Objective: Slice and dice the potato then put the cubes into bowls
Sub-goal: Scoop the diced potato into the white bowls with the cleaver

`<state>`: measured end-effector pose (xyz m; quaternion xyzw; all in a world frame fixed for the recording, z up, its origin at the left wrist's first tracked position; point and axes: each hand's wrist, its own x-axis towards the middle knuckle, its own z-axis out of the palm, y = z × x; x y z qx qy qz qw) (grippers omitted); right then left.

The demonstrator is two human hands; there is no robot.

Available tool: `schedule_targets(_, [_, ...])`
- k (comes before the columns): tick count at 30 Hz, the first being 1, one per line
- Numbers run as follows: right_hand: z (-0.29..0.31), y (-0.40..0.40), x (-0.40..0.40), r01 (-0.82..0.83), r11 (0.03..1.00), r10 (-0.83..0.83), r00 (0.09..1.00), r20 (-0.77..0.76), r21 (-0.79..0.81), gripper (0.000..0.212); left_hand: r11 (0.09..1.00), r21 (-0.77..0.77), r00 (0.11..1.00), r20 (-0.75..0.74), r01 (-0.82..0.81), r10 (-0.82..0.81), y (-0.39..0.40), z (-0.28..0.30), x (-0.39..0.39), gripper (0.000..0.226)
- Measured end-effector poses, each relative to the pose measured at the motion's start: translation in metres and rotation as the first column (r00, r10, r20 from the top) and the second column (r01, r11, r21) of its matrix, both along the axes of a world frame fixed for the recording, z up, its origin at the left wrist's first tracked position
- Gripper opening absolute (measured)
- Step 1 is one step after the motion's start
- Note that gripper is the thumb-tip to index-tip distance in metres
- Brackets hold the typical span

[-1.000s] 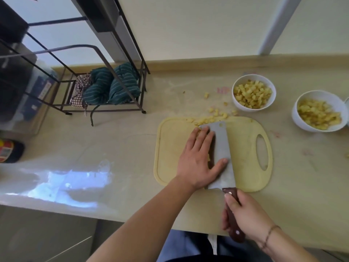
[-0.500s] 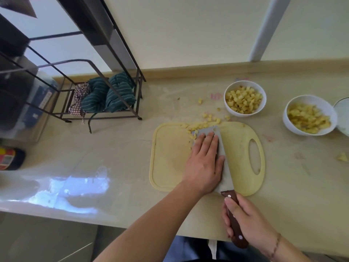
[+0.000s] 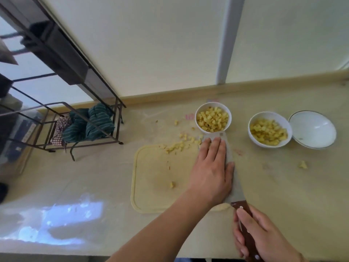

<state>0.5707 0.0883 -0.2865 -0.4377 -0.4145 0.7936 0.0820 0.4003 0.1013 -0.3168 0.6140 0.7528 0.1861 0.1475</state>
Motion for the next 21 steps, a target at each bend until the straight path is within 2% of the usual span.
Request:
schedule_targets(4, [0.023,0.022,0.028,0.184,0.983,-0.184,0.983,0.013,-0.013,0.053,0.995,-0.002,0.993,0.073,0.096,-0.096,0.046,0.027,0.034,0.076])
schedule_targets(6, [0.033,0.035,0.040,0.244,0.970,-0.244,0.970,0.012,-0.005,0.044,0.988,-0.019,0.982,0.117,0.154,-0.151,0.070,0.034,0.049,0.064])
schedule_targets(8, [0.038,0.047,0.050,0.290,0.957,-0.290,0.957,0.000,-0.009,0.033,0.978,-0.029,0.972,0.122,0.204,-0.199,0.090,0.038,0.061,0.063])
schedule_targets(11, [0.043,0.064,0.054,0.359,0.933,-0.359,0.933,0.009,-0.036,0.028,0.965,-0.067,0.962,0.114,0.255,-0.247,0.116,0.042,0.073,0.063])
schedule_targets(21, [0.058,0.094,0.056,0.398,0.894,-0.404,0.915,0.018,-0.206,0.030,0.940,-0.155,0.946,0.163,0.304,-0.279,0.153,0.037,0.077,0.060])
